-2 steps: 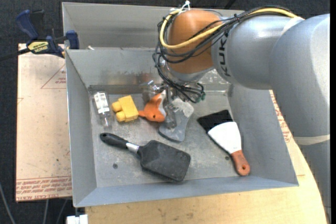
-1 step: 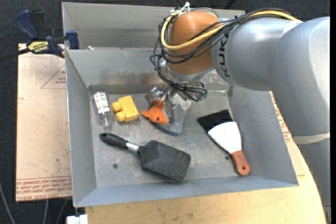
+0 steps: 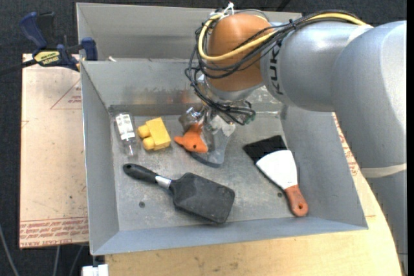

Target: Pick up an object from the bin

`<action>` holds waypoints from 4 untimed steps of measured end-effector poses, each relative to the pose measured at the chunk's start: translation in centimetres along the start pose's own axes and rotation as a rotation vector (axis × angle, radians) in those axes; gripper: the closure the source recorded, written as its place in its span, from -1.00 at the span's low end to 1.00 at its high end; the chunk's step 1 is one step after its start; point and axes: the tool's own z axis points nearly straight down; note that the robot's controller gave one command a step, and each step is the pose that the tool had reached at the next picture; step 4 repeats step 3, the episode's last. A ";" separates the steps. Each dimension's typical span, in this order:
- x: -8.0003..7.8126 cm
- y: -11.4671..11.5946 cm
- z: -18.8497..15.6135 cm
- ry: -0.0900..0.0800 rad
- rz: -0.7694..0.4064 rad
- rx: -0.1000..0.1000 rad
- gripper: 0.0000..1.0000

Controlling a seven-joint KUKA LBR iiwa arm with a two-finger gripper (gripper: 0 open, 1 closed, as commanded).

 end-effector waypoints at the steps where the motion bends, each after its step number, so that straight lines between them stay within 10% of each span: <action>1: 0.1 0.1 -0.3 0.001 0.000 -0.001 1.00; 4: -0.1 0.0 -3.5 -0.007 0.001 0.003 1.00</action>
Offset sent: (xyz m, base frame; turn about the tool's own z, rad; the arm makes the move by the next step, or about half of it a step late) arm -0.0001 0.0001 0.0390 0.0000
